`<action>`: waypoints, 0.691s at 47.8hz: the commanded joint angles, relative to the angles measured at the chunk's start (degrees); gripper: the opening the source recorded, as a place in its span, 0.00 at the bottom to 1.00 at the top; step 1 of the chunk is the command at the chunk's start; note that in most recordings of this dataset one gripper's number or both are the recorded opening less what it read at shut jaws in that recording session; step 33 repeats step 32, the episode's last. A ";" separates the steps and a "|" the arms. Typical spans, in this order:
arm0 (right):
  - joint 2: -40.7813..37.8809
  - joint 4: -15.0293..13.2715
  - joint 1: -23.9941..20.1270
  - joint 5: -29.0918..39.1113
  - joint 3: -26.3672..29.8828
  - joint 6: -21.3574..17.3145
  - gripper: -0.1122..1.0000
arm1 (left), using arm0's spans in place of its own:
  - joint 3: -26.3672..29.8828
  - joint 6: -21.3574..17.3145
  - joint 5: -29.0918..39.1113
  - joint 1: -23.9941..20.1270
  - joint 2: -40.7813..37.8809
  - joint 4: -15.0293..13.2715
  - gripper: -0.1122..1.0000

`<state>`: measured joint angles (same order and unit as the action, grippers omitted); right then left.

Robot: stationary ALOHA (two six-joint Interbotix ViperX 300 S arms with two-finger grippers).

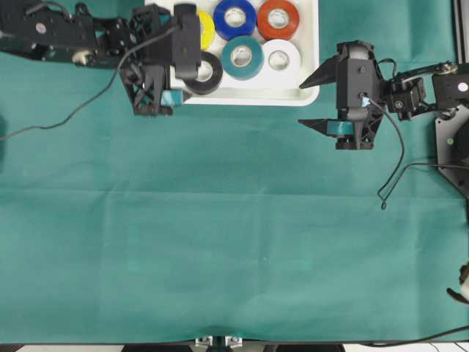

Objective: Put the tape alternately from left to right into the white case.
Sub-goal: 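Open the left gripper and withdraw it from the tray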

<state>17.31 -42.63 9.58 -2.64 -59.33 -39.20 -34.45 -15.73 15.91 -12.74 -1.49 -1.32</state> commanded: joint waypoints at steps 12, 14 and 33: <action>0.26 0.09 -0.09 -0.44 1.23 0.00 0.83 | -0.53 1.32 -0.35 6.15 1.49 -0.09 0.71; 0.26 0.09 -0.09 -0.44 1.32 0.00 0.83 | -0.62 1.67 -0.35 6.68 1.41 -0.09 0.71; 0.26 0.09 -0.09 -0.44 1.23 0.00 0.83 | -1.58 2.29 -0.88 7.91 1.58 -0.09 0.71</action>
